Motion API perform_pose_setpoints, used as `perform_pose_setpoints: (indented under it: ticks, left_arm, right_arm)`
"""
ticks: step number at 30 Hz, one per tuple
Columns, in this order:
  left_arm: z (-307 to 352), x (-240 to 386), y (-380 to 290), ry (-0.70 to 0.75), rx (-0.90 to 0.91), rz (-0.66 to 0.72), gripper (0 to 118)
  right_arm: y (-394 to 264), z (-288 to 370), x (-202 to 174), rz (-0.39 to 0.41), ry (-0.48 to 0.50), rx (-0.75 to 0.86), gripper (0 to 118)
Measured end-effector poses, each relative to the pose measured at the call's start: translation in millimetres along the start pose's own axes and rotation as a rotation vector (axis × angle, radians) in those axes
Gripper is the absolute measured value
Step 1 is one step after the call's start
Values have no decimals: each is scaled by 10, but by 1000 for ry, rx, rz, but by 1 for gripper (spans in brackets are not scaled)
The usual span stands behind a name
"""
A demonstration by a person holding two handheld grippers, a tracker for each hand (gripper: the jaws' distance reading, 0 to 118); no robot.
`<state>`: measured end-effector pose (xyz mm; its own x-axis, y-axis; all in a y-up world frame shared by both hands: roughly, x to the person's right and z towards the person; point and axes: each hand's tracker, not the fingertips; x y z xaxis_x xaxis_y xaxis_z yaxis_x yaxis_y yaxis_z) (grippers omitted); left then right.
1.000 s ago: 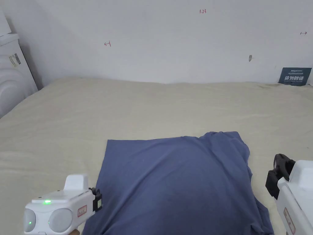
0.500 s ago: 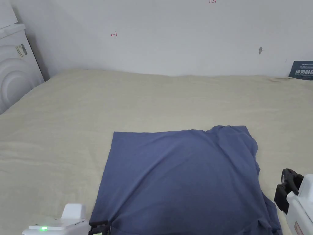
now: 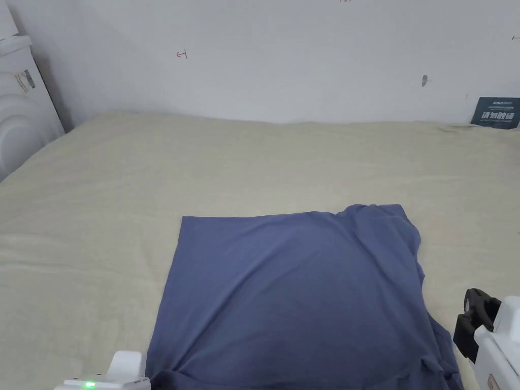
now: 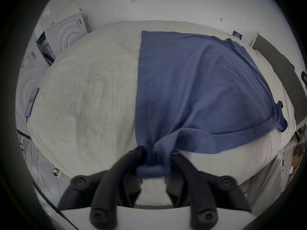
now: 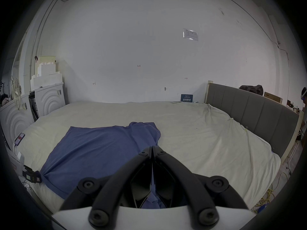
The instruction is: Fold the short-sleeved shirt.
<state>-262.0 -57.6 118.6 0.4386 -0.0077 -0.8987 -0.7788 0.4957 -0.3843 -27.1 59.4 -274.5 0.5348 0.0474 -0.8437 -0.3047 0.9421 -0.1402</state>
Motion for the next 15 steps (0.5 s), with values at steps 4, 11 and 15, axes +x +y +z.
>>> perform_pose_setpoints:
  ticks: [4, 11, 15]
  left_arm:
    - [-69, -48, 42, -8, 6, 7, 4]
    - [32, -124, 31, -49, 41, 26, 2]
    - [147, -149, 93, -69, 63, 42, 2]
  right_arm:
    - [-37, 30, 57, -5, -4, -18, 0]
    - [-219, 8, 181, -31, 21, -135, 1]
    - [-404, -84, 250, -44, 38, -298, 10]
